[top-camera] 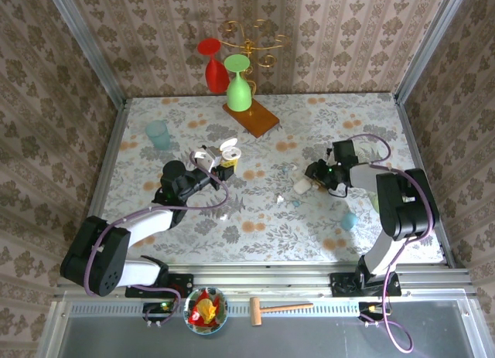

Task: Insert wireless bluetooth earbuds into charging case

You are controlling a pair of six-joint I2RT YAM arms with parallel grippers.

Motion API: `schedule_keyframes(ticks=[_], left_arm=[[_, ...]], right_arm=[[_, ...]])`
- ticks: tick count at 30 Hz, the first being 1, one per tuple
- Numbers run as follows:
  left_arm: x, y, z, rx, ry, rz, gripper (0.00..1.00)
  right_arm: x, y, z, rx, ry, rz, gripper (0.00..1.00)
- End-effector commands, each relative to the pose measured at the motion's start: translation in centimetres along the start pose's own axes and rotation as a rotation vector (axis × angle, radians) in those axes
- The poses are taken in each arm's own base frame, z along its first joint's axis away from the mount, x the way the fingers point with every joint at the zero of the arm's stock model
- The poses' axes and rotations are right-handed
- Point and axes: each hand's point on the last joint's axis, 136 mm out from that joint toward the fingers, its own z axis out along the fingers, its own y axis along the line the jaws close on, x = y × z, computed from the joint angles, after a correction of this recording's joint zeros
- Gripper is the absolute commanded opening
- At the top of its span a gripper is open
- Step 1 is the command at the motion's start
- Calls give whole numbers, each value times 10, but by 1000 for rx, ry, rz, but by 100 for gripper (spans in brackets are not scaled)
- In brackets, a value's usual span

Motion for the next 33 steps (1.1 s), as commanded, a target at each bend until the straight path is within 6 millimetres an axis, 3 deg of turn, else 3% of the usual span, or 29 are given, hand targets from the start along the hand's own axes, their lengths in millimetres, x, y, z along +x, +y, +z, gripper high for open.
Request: schedule_keyframes(ticks=[1, 7, 10, 13, 17, 18, 20, 25, 33], left_arm=[[-7, -5, -2, 16, -22, 16, 4], [-7, -6, 0, 23, -26, 9, 4], [-8, -7, 0, 26, -30, 8, 4], [-8, -6, 0, 23, -30, 12, 4], [-8, -7, 0, 27, -29, 10, 4], [-8, -7, 0, 28, -31, 11, 4], [-8, -7, 1, 33, -31, 9, 4], [-10, -8, 1, 39, -38, 8, 4], [-9, -9, -2, 32, -33, 10, 4]], right_arm=[[23, 13, -1, -33, 130, -75, 36], [32, 23, -12, -19, 186, -197, 38], [25, 23, -23, 37, 118, -221, 38], [12, 15, -40, 85, -49, -128, 38], [14, -17, -57, 170, -210, 71, 36], [11, -16, -66, 156, -254, 106, 35], [17, -21, -66, 133, -258, 177, 34], [24, -12, -55, 40, -219, 280, 32], [24, -22, -35, 55, -192, 340, 29]])
